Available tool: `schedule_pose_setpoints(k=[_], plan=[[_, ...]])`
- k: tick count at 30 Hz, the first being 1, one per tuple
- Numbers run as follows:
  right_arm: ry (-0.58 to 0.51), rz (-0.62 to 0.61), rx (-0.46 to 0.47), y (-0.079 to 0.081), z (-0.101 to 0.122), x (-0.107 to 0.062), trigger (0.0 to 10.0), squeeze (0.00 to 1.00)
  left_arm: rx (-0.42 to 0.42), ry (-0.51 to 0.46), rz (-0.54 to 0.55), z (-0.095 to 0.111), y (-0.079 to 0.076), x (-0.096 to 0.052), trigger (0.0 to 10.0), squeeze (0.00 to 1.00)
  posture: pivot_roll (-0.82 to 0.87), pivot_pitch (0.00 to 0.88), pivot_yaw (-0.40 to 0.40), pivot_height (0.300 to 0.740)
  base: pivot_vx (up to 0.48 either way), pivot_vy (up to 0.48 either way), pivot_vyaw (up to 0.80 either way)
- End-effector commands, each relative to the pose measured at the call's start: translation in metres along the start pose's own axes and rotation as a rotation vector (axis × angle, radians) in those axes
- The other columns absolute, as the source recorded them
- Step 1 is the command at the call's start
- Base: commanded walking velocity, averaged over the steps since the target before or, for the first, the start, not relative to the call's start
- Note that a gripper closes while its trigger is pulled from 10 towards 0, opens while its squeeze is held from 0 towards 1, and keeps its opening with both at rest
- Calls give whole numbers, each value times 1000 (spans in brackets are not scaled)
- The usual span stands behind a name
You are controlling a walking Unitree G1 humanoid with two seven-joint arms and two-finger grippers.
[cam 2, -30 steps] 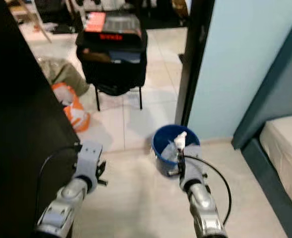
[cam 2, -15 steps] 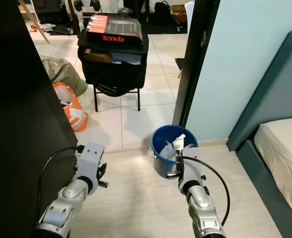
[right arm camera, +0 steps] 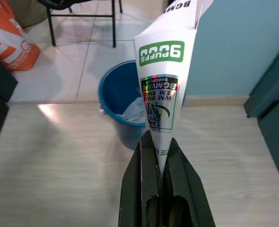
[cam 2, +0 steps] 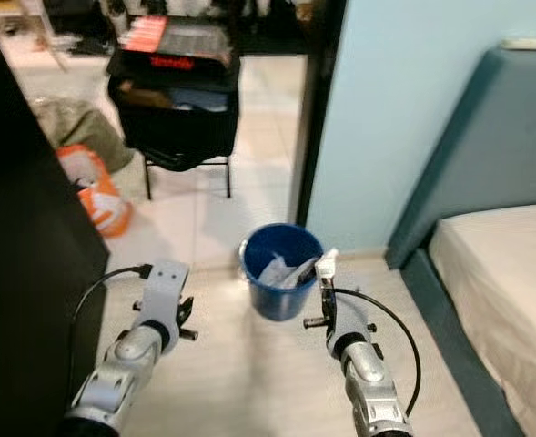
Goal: Clean up the room
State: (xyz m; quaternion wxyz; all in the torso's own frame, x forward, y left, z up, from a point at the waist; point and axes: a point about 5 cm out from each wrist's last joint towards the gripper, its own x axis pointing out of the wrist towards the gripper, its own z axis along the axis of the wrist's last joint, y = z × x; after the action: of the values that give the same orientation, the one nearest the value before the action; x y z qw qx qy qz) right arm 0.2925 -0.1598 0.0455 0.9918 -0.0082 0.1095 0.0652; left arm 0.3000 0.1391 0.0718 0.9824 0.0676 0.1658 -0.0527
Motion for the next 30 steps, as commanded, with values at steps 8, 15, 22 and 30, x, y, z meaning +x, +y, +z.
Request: schedule_pose_setpoints(k=[8, 15, 22, 30], plan=[[25, 0, -7, -4, -4, -3, 10000, 0, -49, 75, 0, -14, -1, -2, 10000, 0, 28, 142, -55, 740, 0, 480, 0], [25, 1, -8, -4, -3, -2, 10000, 0, -21, 72, 32, -14, 4, -1, 10000, 0, 31, 143, -56, 740, 0, 136, 0], [36, -14, -7, -5, -5, -2, 10000, 0, -13, 56, 24, -13, 2, -1, 10000, 0, 33, 145, -53, 740, 0, 0, 0], [38, -49, -43, -12, -5, -1, 10000, 0, -1, 60, 23, -16, -1, -1, 10000, 0, 32, 143, -53, 740, 0, 0, 0]])
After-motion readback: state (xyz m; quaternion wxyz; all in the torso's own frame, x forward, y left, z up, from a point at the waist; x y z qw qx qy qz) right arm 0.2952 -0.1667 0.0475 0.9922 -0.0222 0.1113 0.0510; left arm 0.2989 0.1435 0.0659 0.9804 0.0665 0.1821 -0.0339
